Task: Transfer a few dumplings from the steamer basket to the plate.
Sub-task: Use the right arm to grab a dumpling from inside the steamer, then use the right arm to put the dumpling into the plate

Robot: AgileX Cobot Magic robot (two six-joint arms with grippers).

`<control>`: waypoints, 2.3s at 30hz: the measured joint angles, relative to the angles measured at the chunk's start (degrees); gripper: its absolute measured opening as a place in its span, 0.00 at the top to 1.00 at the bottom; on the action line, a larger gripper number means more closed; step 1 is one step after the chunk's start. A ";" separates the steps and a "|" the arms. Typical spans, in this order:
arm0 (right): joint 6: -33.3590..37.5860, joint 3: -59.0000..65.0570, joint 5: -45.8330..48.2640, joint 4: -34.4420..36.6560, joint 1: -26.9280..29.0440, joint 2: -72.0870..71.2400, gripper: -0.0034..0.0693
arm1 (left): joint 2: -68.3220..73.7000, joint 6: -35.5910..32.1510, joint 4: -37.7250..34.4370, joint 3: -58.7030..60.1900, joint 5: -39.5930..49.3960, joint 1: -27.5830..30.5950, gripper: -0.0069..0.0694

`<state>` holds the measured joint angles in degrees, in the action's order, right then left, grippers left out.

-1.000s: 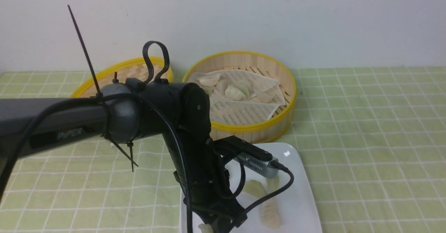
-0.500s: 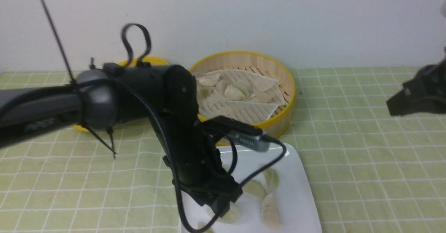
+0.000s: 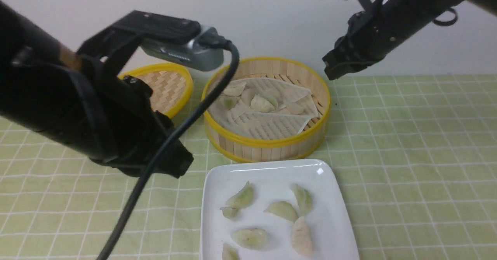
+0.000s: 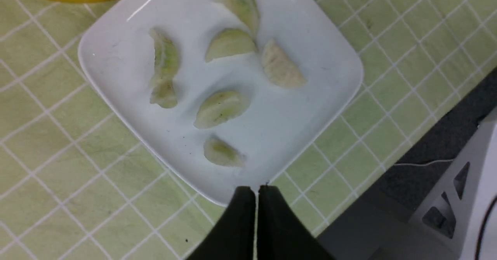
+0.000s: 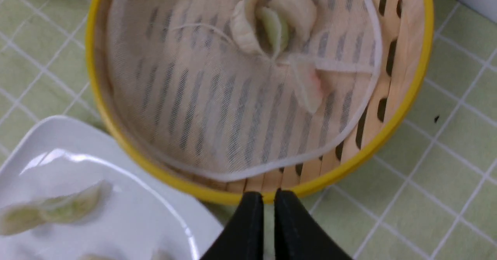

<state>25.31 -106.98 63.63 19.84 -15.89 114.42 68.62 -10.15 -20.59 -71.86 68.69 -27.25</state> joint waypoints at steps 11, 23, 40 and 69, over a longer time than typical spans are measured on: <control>0.74 -6.91 -12.59 0.00 -1.15 14.12 0.50 | -15.40 3.08 0.74 0.07 3.21 0.06 0.92; 4.09 -7.05 -19.79 -0.04 -3.47 22.98 0.41 | -20.03 13.07 14.38 0.07 4.28 0.06 0.92; -5.06 -7.17 -7.39 -8.93 -3.48 2.81 0.72 | -20.08 13.09 15.42 0.07 4.30 0.06 0.92; -2.45 51.04 -17.22 4.11 -11.48 -21.29 0.70 | -20.10 13.09 11.71 0.07 4.35 0.06 0.92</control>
<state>22.86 -55.93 46.41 23.95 -27.37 93.13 48.52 2.94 -8.88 -71.79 73.04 -27.19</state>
